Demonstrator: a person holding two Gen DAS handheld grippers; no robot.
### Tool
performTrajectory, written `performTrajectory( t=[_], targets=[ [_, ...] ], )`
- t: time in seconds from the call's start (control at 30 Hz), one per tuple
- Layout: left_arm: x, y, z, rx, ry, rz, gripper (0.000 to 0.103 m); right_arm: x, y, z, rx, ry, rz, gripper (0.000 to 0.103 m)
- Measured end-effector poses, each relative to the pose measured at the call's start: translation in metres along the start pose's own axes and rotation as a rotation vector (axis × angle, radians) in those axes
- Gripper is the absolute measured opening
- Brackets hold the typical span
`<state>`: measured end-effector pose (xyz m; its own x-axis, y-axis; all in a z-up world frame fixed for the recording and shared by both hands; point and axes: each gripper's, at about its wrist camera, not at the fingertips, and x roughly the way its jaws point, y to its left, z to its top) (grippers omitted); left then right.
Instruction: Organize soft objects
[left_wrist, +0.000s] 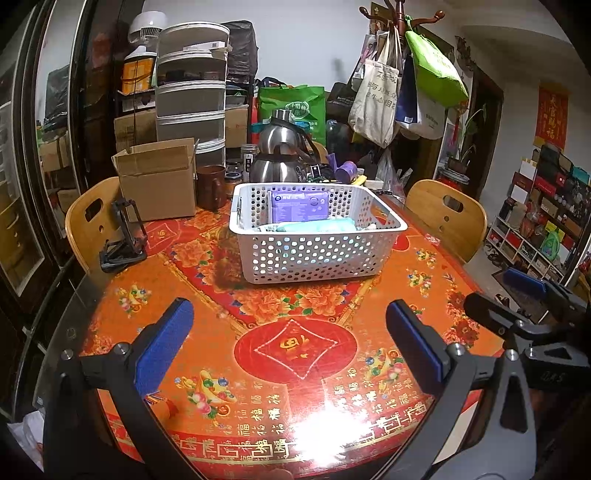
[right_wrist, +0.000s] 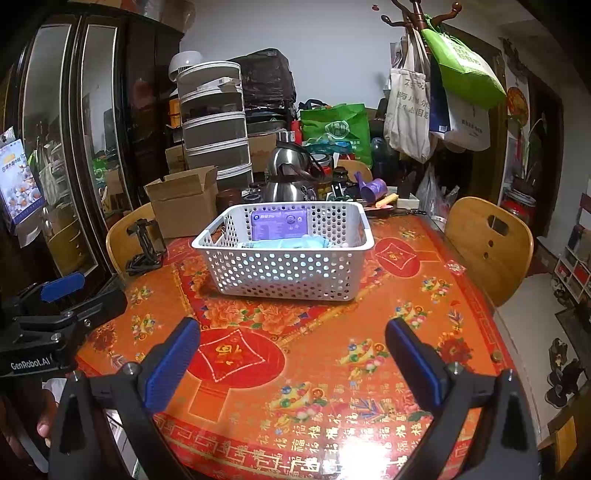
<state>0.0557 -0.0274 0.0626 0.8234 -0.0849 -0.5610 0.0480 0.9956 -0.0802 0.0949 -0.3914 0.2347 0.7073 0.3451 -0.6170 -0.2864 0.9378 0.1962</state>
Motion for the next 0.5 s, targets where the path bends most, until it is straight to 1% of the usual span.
performTrajectory(
  t=[0.3,0.5],
  targets=[
    [-0.0002,-0.0006,0.0011,0.005,-0.001,0.006,0.103,-0.0001,-0.0005,-0.0001,0.000,0.001,-0.002,0.100],
    [-0.0025,-0.0006,0.0018,0.021,-0.016,0.015,0.103,0.0018,-0.0001,-0.0011,-0.002,0.003,0.001,0.100]
  ],
)
